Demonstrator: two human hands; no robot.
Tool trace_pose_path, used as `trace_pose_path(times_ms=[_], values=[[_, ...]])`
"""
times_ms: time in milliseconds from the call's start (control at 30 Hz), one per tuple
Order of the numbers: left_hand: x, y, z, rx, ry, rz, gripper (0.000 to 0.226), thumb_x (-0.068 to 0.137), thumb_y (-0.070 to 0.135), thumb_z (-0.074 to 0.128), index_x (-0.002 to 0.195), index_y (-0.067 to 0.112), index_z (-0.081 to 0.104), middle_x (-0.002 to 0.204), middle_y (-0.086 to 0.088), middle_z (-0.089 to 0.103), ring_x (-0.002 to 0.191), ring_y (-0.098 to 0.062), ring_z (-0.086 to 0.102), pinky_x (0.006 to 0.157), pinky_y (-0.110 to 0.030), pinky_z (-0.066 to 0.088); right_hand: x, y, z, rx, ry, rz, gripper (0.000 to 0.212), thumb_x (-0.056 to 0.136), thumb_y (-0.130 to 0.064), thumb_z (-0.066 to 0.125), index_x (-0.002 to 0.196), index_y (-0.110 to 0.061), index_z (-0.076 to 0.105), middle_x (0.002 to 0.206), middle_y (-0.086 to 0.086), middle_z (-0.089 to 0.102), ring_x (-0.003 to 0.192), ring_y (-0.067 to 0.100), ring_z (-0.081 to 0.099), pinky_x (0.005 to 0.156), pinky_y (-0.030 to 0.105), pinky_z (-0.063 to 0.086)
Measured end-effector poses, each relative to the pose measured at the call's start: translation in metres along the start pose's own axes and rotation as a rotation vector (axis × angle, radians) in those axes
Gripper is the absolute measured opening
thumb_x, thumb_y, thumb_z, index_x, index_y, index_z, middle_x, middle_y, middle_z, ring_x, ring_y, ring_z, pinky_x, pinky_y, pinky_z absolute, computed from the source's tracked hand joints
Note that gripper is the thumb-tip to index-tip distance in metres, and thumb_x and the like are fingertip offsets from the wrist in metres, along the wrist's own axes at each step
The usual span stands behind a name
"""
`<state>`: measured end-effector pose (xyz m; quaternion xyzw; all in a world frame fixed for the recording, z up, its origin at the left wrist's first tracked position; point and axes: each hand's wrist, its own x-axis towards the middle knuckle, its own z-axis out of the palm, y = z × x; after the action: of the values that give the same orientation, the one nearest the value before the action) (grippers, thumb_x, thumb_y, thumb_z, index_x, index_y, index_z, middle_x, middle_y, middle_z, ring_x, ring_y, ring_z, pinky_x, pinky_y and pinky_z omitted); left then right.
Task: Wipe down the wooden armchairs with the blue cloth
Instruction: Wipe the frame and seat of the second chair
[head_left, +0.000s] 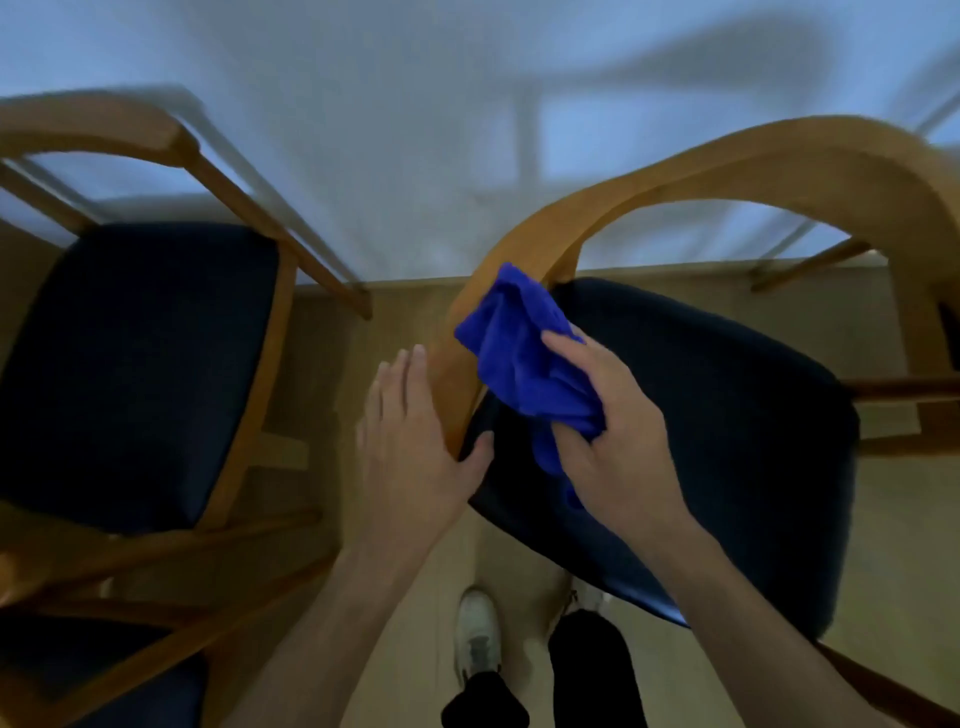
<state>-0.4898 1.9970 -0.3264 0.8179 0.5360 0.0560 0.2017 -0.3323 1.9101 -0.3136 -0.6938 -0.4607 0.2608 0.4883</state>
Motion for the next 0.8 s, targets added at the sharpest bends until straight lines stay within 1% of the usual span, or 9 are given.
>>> trace_pose_path(times_ms=[100, 167, 200, 267, 400, 500, 633, 700, 800], values=[[0.007, -0.02, 0.018, -0.132, -0.185, -0.123, 0.106, 0.077, 0.058, 0.069, 0.153, 0.024, 0.002, 0.139, -0.002, 0.046, 0.119, -0.02, 0.052, 0.08, -0.026, 0.041, 0.051, -0.019, 0.029, -0.112, -0.101, -0.081, 0.069, 0.086, 0.001, 0.062, 0.148, -0.017, 0.038, 0.142, 0.005, 0.049, 0.125, 0.017, 0.049, 0.102, 0.031, 0.044], [0.009, -0.031, 0.032, -0.303, -0.177, -0.277, 0.094, 0.075, 0.054, 0.072, 0.148, 0.02, 0.022, 0.12, 0.0, 0.058, 0.105, -0.022, 0.06, 0.072, -0.019, 0.039, 0.077, -0.017, 0.047, -0.355, -0.187, -0.072, 0.069, 0.087, -0.005, 0.062, 0.15, -0.02, 0.036, 0.151, 0.009, 0.039, 0.138, 0.025, 0.036, 0.11, 0.045, 0.038], [0.007, -0.034, 0.039, -0.361, -0.116, -0.318, 0.077, 0.073, 0.052, 0.074, 0.133, 0.021, 0.038, 0.107, 0.005, 0.06, 0.098, -0.021, 0.061, 0.066, -0.014, 0.037, 0.084, -0.013, 0.054, -0.436, -0.22, 0.007, 0.069, 0.089, -0.011, 0.062, 0.15, -0.025, 0.034, 0.157, 0.01, 0.028, 0.145, 0.031, 0.025, 0.113, 0.054, 0.031], [0.002, -0.031, 0.046, -0.401, -0.001, -0.352, 0.055, 0.069, 0.054, 0.076, 0.105, 0.024, 0.047, 0.086, 0.011, 0.054, 0.083, -0.017, 0.06, 0.054, -0.013, 0.033, 0.089, -0.006, 0.063, -0.405, -0.25, 0.224, 0.073, 0.088, -0.028, 0.065, 0.151, -0.032, 0.029, 0.161, 0.015, 0.008, 0.145, 0.039, 0.018, 0.112, 0.06, 0.029], [-0.003, -0.021, 0.054, -0.372, 0.082, -0.383, 0.053, 0.067, 0.057, 0.073, 0.102, 0.023, 0.051, 0.085, 0.009, 0.055, 0.076, -0.013, 0.057, 0.06, -0.03, 0.044, 0.088, 0.004, 0.07, -0.38, -0.239, 0.246, 0.089, 0.077, -0.051, 0.076, 0.149, -0.032, 0.028, 0.158, 0.015, 0.01, 0.134, 0.044, 0.037, 0.105, 0.055, 0.041], [-0.008, -0.007, 0.058, -0.381, 0.107, -0.395, 0.052, 0.068, 0.056, 0.072, 0.101, 0.023, 0.05, 0.084, 0.01, 0.053, 0.071, -0.007, 0.052, 0.053, -0.02, 0.033, 0.088, 0.013, 0.061, -0.378, -0.244, 0.197, 0.088, 0.075, -0.054, 0.077, 0.147, -0.034, 0.031, 0.161, 0.012, 0.013, 0.137, 0.044, 0.035, 0.107, 0.058, 0.038], [-0.015, 0.024, 0.067, -0.449, 0.151, -0.435, 0.046, 0.07, 0.048, 0.077, 0.093, 0.022, 0.048, 0.078, 0.012, 0.05, 0.065, 0.0, 0.05, 0.051, -0.02, 0.029, 0.088, 0.025, 0.039, -0.376, -0.297, 0.161, 0.084, 0.075, -0.059, 0.075, 0.146, -0.038, 0.035, 0.163, 0.01, 0.015, 0.142, 0.043, 0.029, 0.11, 0.061, 0.033], [-0.016, 0.042, 0.075, -0.487, 0.16, -0.455, 0.045, 0.072, 0.048, 0.077, 0.093, 0.022, 0.046, 0.078, 0.01, 0.051, 0.066, -0.003, 0.052, 0.052, -0.023, 0.035, 0.092, 0.03, 0.024, -0.37, -0.315, 0.151, 0.081, 0.075, -0.056, 0.075, 0.145, -0.038, 0.037, 0.162, 0.009, 0.017, 0.142, 0.042, 0.028, 0.11, 0.061, 0.032], [-0.018, 0.07, 0.087, -0.515, 0.171, -0.503, 0.048, 0.074, 0.049, 0.074, 0.101, 0.02, 0.047, 0.083, 0.001, 0.056, 0.074, -0.019, 0.058, 0.061, -0.038, 0.049, 0.098, 0.038, 0.001, -0.37, -0.359, 0.119, 0.08, 0.076, -0.052, 0.077, 0.145, -0.034, 0.04, 0.161, 0.009, 0.021, 0.144, 0.039, 0.028, 0.111, 0.06, 0.03]])
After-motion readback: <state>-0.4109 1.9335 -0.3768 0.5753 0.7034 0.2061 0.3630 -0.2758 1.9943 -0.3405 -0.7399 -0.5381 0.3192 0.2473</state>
